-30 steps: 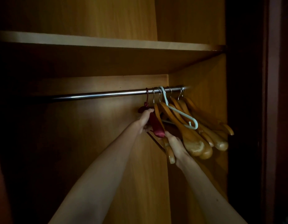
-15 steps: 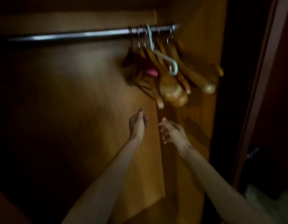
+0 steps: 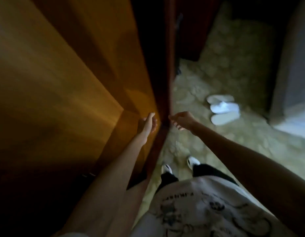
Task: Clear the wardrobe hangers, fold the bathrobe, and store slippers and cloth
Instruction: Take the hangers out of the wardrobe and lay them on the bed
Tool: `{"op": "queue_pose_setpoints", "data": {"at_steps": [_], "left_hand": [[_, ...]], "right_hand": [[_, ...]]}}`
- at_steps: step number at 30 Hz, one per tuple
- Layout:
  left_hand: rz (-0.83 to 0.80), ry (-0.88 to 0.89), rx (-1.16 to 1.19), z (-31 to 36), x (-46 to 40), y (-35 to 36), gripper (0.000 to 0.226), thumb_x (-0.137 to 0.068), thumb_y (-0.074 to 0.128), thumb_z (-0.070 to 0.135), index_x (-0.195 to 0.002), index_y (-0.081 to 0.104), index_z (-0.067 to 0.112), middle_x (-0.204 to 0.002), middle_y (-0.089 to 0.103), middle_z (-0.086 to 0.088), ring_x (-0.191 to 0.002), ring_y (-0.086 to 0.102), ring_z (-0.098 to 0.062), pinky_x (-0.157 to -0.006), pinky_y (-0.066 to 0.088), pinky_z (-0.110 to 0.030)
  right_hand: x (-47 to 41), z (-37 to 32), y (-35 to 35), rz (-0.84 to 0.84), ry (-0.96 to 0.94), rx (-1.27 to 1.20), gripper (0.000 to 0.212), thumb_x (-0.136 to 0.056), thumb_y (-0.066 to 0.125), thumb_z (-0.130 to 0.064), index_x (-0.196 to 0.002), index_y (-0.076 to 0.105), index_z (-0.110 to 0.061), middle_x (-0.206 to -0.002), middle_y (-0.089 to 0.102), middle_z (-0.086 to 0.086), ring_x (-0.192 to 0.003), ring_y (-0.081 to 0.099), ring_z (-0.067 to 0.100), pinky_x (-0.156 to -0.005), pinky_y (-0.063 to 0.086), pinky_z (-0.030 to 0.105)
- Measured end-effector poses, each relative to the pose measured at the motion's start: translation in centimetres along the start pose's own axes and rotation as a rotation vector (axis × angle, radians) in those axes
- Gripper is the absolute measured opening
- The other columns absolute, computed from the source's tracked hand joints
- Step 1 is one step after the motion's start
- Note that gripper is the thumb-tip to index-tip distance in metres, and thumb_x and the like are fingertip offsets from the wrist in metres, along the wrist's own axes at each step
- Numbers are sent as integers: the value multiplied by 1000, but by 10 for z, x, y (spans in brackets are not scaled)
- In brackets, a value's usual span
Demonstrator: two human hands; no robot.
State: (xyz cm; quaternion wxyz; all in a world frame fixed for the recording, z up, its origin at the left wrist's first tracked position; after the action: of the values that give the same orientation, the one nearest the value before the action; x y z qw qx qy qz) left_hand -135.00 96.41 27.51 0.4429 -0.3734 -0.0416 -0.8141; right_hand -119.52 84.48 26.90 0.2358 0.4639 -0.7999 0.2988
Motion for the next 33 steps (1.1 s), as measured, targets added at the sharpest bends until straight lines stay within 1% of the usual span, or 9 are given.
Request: {"op": "queue_pose_setpoints", "data": {"at_steps": [3, 7, 10, 13, 18, 21, 24, 28, 33], "left_hand": [[-163, -54, -172, -37, -1, 73, 36, -93, 62, 38, -68, 63, 13, -55, 59, 0, -42, 49, -12, -39, 34, -20], [-396, -70, -456, -82, 18, 167, 34, -92, 63, 39, -74, 68, 11, -60, 63, -1, -44, 53, -11, -40, 38, -20], [-568, -72, -656, -117, 47, 237, 34, -92, 63, 38, -73, 68, 10, -64, 64, -4, -44, 54, -12, -39, 38, -20], [-727, -67, -882, -150, 86, 304, 34, -92, 62, 38, -72, 68, 11, -64, 65, -4, -46, 54, -14, -42, 39, -22], [-925, -5, -1240, -196, 172, 414, 31, -95, 59, 32, -71, 65, 12, -62, 63, -2, -47, 53, -14, -45, 41, -22], [-1029, 44, -1341, -215, 224, 489, 29, -96, 57, 26, -72, 63, 11, -65, 62, -5, -42, 52, -12, -42, 39, -21], [-1084, 117, -1386, -224, 271, 559, 29, -97, 56, 23, -71, 61, 11, -63, 59, -4, -36, 49, -9, -40, 38, -20], [-1137, 201, -1460, -220, 310, 632, 27, -96, 55, 19, -72, 62, 12, -64, 61, -3, -45, 52, -12, -42, 39, -20], [-1043, 259, -1578, -209, 285, 694, 25, -93, 56, 15, -71, 63, 10, -65, 62, -6, -48, 52, -16, -43, 38, -22]], "right_hand": [[17, 93, -30, 122, 168, -92, 32, -89, 72, -38, -71, 66, -11, -68, 64, 6, -54, 55, 17, -52, 47, 24], [65, 214, -63, 280, 369, -271, 31, -90, 71, -37, -75, 70, -10, -75, 70, 10, -61, 61, 19, -65, 54, 31], [120, 302, -83, 435, 514, -427, 30, -89, 71, -38, -73, 69, -13, -74, 72, 6, -57, 62, 16, -63, 55, 29], [185, 381, -93, 571, 636, -570, 29, -89, 70, -38, -73, 70, -14, -72, 72, 3, -60, 65, 17, -70, 58, 32], [298, 495, -91, 756, 800, -824, 29, -89, 68, -30, -87, 74, -2, -82, 74, 14, -63, 63, 20, -68, 58, 35], [352, 550, -93, 839, 860, -945, 27, -93, 65, -26, -97, 72, 0, -80, 70, 10, -64, 61, 20, -64, 54, 33], [395, 594, -93, 898, 905, -1050, 25, -95, 64, -25, -102, 70, -2, -86, 70, 10, -67, 61, 20, -67, 54, 32], [417, 631, -121, 897, 926, -1120, 24, -95, 64, -23, -104, 71, -2, -85, 71, 10, -68, 63, 20, -65, 54, 31], [401, 640, -243, 913, 755, -1061, 20, -96, 62, -24, -101, 70, -6, -88, 72, 8, -66, 62, 15, -60, 52, 26]]}}
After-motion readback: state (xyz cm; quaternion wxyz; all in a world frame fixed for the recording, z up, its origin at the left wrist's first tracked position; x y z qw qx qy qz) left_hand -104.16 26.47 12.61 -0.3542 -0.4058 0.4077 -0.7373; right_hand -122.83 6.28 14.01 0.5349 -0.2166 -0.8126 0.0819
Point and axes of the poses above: each hand's wrist, its own x-axis away from the middle knuckle, its own y-axis out of the palm, z = x × y, the point moved 7 cm from there along -x, towards the middle knuckle
